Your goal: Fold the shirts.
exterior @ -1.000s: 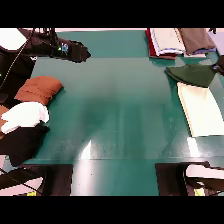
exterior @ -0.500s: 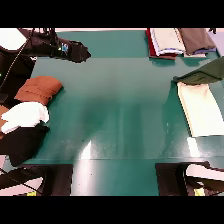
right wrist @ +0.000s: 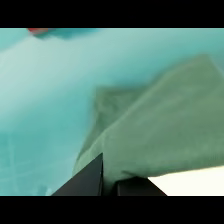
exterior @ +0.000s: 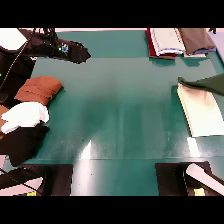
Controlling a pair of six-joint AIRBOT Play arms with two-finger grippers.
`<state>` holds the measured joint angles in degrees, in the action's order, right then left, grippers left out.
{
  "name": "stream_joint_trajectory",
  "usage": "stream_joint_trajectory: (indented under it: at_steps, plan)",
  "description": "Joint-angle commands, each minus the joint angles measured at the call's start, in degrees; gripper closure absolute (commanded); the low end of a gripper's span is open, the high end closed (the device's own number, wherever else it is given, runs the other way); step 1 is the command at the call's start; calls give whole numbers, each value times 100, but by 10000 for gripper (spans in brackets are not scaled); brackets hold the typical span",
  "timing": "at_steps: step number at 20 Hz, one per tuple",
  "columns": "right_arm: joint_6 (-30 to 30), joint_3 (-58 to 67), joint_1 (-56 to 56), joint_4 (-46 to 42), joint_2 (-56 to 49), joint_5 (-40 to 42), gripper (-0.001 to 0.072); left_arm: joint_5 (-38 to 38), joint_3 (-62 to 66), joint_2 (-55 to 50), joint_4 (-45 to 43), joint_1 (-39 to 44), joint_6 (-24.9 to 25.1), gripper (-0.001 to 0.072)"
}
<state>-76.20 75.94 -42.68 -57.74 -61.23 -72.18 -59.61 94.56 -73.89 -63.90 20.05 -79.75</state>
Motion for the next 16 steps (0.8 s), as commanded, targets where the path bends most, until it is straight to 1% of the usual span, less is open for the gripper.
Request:
stream_joint_trajectory:
  at_steps: [1, 3, 4, 5, 6, 7, 8, 9, 11, 13, 14, 16]
  plan:
    - [-2, -1003, -299, -509, 688, -70, 694, -76, 2, -4, 0, 2, 79, 682]
    - [-4, -1532, -529, -734, 988, -155, 687, -94, 2, -4, -2, 2, 81, 682]
    - [-2, -1751, -636, -852, 1086, -221, 565, -92, 0, -4, -2, 2, 81, 682]
    - [-2, -1969, -756, -1023, 1198, -240, 283, -92, 0, -4, -2, 2, 81, 682]
    - [-2, -2127, -879, -1158, 1283, -229, 96, -92, 0, -4, 0, 2, 81, 682]
    - [-4, -2186, -1043, -1154, 1342, -249, 88, -90, 0, -4, 0, 2, 81, 682]
    - [-4, -2155, -1147, -953, 1401, -299, 88, -90, 0, -4, 0, 2, 81, 682]
    - [-4, -2081, -1167, -680, 1475, -284, 88, -90, 0, -4, 0, 2, 79, 682]
    - [-2, -1849, -920, 131, 1613, -197, 90, -90, 2, -4, 2, 2, 76, 682]
    - [-2, -1665, -304, 855, 1744, 33, 92, -57, 0, -4, 0, 2, 72, 682]
    - [-2, -1596, 120, 1034, 1779, 188, 92, 17, 2, -4, 0, 2, 70, 682]
    - [-4, -1427, 1217, 1067, 1746, 463, 93, 11, 2, -4, 0, 2, 68, 681]
